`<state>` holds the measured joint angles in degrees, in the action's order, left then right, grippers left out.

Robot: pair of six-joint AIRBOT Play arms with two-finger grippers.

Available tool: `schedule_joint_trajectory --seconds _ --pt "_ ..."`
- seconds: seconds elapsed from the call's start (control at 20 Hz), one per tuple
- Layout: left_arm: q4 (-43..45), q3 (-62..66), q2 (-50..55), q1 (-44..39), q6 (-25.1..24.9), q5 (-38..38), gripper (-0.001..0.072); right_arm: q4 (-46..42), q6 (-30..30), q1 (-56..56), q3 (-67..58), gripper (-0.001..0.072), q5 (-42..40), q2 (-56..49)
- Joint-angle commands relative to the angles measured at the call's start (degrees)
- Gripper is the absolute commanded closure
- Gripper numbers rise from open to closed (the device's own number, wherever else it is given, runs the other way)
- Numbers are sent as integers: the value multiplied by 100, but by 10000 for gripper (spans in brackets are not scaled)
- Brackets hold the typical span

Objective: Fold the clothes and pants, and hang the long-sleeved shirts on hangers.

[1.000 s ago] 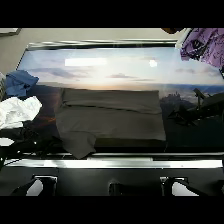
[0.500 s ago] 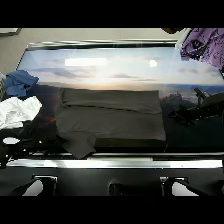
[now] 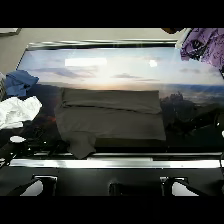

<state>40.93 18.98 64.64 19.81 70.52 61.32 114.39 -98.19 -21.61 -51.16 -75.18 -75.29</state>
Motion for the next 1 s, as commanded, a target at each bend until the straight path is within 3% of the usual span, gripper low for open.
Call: schedule_joint_trajectory --seconds 0.0,0.4,0.5,0.6,0.75,0.95 --pt "2 4 17 -13 -9 57 686 -85 -52 -4 525 267 190 2" --pt "0 4 17 -13 -4 72 686 688 -490 2 1161 271 999 -2" --pt "0 4 15 -13 -2 72 686 800 -533 2 1220 389 1119 -2" --pt "2 46 9 -13 -4 103 686 992 -573 2 1215 670 1270 20" --pt "109 417 -72 -13 15 575 687 1021 -170 2 1102 681 1191 308" --pt "1060 951 -721 -15 1005 1294 688 319 807 2 826 681 332 1091"
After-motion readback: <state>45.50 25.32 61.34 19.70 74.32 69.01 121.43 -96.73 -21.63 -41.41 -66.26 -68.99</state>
